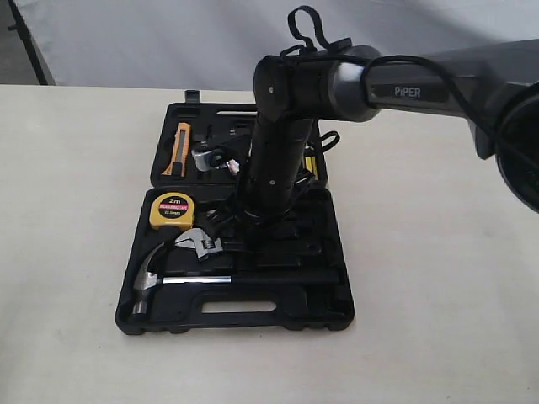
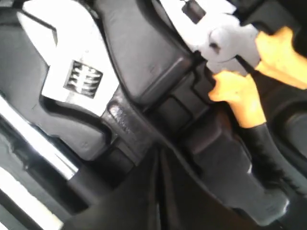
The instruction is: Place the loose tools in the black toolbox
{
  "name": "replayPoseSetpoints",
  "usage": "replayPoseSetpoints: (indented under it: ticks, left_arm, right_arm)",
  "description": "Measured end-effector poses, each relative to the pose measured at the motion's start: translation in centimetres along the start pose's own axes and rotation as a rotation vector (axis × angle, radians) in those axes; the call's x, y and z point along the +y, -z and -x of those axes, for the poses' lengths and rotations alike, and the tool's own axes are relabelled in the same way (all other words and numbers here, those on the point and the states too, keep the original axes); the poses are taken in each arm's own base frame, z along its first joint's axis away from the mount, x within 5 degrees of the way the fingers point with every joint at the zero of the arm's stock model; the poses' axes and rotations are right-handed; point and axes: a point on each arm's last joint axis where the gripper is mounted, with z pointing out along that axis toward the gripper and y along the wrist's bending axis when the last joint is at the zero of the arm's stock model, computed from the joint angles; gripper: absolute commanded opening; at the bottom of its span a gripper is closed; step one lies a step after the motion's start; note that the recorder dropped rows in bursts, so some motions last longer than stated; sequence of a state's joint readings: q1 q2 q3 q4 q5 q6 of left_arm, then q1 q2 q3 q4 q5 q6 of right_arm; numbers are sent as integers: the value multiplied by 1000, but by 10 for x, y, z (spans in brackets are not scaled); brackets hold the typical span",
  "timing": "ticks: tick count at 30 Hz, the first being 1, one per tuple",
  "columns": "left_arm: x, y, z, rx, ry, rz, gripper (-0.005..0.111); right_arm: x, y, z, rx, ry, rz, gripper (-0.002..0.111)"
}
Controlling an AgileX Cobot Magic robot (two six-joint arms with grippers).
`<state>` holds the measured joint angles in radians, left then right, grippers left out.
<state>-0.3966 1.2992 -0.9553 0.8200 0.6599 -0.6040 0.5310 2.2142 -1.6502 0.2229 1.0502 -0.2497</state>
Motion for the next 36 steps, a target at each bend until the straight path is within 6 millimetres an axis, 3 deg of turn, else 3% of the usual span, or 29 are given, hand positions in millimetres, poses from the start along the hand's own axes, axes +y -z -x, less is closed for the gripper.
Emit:
replayPoseSetpoints:
  ticks: [6, 10, 11, 13, 15, 18, 21, 24, 27, 31, 36]
  left_arm:
    - [0, 0, 0, 0, 0, 0, 1]
    - [0, 0, 0, 0, 0, 0, 1]
    - [0, 0, 0, 0, 0, 0, 1]
    - [0, 0, 0, 0, 0, 0, 1]
    - [0, 0, 0, 0, 0, 0, 1]
    - [0, 0, 0, 0, 0, 0, 1]
    - [0, 0, 0, 0, 0, 0, 1]
    - [0, 0, 0, 0, 0, 0, 1]
    - [0, 0, 0, 0, 0, 0, 1]
    - [0, 0, 0, 0, 0, 0, 1]
    - [0, 0, 0, 0, 0, 0, 1]
  right_arm:
    - [0, 7, 4, -9, -22, -14, 0]
    - [9, 53, 12, -135, 3, -47, 0]
    - [8, 67, 11, -157, -14, -49, 0]
    - [-7, 73, 5, -141, -81, -47, 0]
    - [-35, 69, -6, -108, -190, -50, 0]
    - [-77, 53, -39, -20, -347, -55, 0]
    - [-94, 53, -72, -36, -444, -70, 0]
    - [-93, 53, -101, -52, -488, -80, 0]
    - [-81, 28, -117, -18, -489, -81, 0]
    - [-62, 13, -119, -13, -472, -61, 0]
    - [-58, 12, -118, -18, -464, -61, 0]
